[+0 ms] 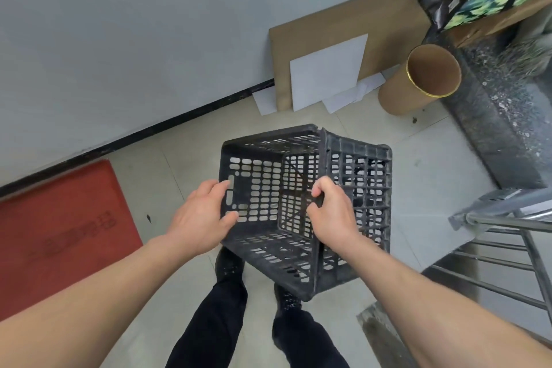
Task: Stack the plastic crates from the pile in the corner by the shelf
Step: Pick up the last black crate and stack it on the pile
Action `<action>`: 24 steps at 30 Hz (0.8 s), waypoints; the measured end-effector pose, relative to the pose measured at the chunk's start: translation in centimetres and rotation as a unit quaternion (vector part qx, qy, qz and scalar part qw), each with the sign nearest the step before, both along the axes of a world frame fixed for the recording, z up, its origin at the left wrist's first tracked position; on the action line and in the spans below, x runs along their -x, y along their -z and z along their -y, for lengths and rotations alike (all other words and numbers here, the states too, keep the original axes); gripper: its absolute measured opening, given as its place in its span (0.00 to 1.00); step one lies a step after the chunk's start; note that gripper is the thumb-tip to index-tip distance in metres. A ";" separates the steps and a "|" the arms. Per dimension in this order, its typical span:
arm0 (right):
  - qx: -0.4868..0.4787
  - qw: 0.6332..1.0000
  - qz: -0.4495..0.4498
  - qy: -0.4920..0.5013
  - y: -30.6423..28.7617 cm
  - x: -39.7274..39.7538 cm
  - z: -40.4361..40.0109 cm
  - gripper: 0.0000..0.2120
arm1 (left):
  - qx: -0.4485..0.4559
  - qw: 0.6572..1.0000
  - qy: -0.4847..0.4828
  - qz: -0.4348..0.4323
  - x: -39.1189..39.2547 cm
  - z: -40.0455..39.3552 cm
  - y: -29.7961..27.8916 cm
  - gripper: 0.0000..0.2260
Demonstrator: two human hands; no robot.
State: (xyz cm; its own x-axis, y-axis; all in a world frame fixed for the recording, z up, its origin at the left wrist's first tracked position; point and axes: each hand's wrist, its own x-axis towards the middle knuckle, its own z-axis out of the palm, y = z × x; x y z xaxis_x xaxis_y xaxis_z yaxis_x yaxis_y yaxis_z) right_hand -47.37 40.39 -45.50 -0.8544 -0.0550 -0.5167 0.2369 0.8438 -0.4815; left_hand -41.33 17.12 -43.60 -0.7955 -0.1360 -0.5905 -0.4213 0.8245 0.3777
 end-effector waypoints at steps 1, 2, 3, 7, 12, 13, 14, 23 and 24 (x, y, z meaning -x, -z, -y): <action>0.016 1.000 -0.002 0.006 0.4 0.3 0.6 0.19 | 0.006 1.000 -0.006 0.002 -0.1 0.3 0.3 0.30; 0.031 0.999 -0.002 0.014 0.8 0.7 0.9 0.19 | 0.012 1.000 -0.012 0.003 -0.2 0.6 0.6 0.30; 0.040 0.999 0.001 0.026 1.4 1.3 1.0 0.19 | 0.017 1.000 -0.018 0.004 -0.2 0.8 0.9 0.30; 0.043 0.996 0.016 0.082 5.3 3.8 -1.6 0.14 | 0.041 0.998 -0.048 0.013 -0.7 0.9 2.6 0.29; 0.026 0.989 0.029 0.140 13.4 5.3 -7.0 0.10 | 0.064 0.993 -0.088 0.040 -1.3 1.1 8.3 0.30; 0.020 0.987 0.025 0.157 14.8 5.7 -7.9 0.11 | 0.067 0.992 -0.098 0.051 -1.4 1.0 9.5 0.29; 0.015 0.985 0.019 0.171 16.1 6.1 -8.8 0.13 | 0.071 0.990 -0.107 0.061 -1.3 0.8 10.6 0.30; 0.027 0.950 0.027 0.309 26.2 8.6 -15.0 0.19 | 0.075 0.968 -0.215 0.105 0.7 0.2 21.2 0.29; 0.033 0.944 0.028 0.326 26.9 8.8 -15.2 0.21 | 0.067 0.963 -0.235 0.112 0.9 0.1 22.3 0.29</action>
State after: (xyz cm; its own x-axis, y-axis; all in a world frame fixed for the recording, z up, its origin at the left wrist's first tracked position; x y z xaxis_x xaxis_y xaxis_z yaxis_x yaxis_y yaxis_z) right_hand -56.15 55.59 -72.37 -0.6886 0.4395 -0.5768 0.7230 0.4775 -0.4993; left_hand -42.25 17.01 -65.91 -0.4813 -0.5369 -0.6929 -0.8191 0.5571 0.1373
